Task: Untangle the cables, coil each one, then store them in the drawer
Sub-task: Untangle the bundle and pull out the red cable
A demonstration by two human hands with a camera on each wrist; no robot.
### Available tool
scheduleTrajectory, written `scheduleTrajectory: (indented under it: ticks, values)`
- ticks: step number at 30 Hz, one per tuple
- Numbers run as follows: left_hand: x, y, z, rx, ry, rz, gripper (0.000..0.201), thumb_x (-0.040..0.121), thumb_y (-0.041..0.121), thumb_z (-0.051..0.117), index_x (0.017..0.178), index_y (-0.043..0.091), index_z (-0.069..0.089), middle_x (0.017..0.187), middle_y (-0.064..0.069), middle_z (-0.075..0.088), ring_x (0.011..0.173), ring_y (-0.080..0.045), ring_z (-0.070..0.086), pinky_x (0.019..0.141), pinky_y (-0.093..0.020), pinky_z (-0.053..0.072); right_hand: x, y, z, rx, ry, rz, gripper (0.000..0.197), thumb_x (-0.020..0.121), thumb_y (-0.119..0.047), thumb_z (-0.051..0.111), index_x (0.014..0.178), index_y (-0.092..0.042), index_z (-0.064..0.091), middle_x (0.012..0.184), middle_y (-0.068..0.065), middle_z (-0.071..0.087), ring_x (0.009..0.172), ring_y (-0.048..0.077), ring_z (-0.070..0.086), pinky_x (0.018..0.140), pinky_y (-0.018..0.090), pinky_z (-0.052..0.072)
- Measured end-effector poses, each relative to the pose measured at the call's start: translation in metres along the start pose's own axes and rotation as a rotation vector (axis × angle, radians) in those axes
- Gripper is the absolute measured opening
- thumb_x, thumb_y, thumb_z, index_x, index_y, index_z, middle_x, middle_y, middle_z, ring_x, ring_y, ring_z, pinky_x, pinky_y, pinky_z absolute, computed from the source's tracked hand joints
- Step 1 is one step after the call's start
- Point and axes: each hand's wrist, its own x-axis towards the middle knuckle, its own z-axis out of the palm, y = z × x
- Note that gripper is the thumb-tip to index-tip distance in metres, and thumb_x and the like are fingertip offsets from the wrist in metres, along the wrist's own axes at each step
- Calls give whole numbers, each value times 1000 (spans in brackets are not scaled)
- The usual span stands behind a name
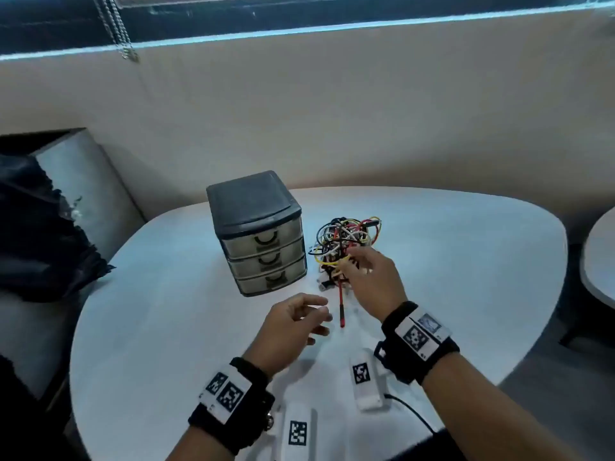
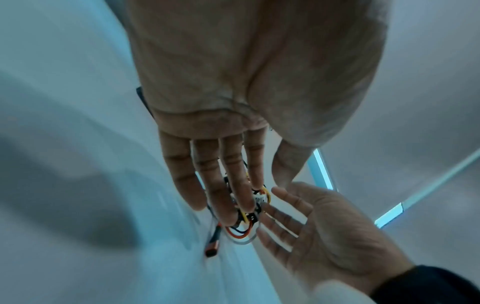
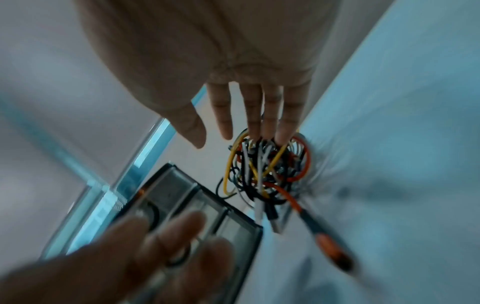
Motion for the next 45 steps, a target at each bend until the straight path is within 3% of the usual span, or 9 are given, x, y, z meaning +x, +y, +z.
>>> scheduleTrajectory:
  ticks: [4,7,15,20,25,30,37,40,45]
  values:
    - [22,-8,-10,-161,3,-20,15,98,16,59,111,14,67,98,-3,77,83,-18,73,71,-27,53,40,5,6,-36,182,76,58,80,-47,69,133,-34,52,139,3,47,130,23,44,108,39,40]
    - [25,-14,-14,-219,16,-12,16,98,14,59,112,14,66,100,-5,77,85,-20,73,72,-29,54,49,17,15,-246,58,98,84,74,-55,73,146,-42,30,153,6,26,139,31,28,113,42,30]
    - [14,-39,-20,-459,101,-89,20,94,12,61,113,9,65,108,-14,73,84,-25,71,71,-34,54,32,9,5,-496,-71,129,67,68,-37,71,125,-28,36,129,3,33,116,30,49,94,41,48]
    - [3,-42,-21,-520,127,-106,59,73,41,80,126,24,60,117,-4,71,99,-20,70,76,-34,56,-38,-12,-6,-349,-21,19,34,72,-31,74,96,-30,49,113,-8,40,83,7,58,76,27,42]
    - [-13,-26,-24,-600,-38,-158,64,77,61,68,130,25,60,119,-4,72,111,-29,68,98,-54,52,-101,-19,2,-44,-187,-94,37,62,-32,75,95,-25,59,102,-10,55,88,-1,59,71,8,42]
    - [-39,-37,-33,-629,17,-227,67,68,39,78,124,6,65,113,-21,72,93,-33,71,86,-50,56,-121,0,4,87,-433,-149,62,74,-34,79,130,-42,54,138,-22,50,123,0,55,93,23,51]
    - [-77,-49,-9,-775,196,-183,69,62,35,73,122,2,65,109,-22,73,90,-34,73,77,-45,58,-155,17,0,262,-307,66,70,73,-48,81,130,-63,44,135,-23,53,128,-7,46,101,35,50]
    - [-93,-51,4,-796,223,-171,69,64,34,73,124,3,63,110,-21,73,91,-32,73,72,-41,60,-172,19,-5,376,-335,167,59,71,-49,82,125,-53,57,126,-20,64,117,13,62,98,42,52]
    - [-124,-53,23,-812,284,-172,59,71,29,71,124,4,64,108,-17,74,85,-28,73,70,-39,60,-199,18,-20,529,-307,250,34,91,-13,64,122,-26,62,100,2,77,90,7,71,71,17,53]
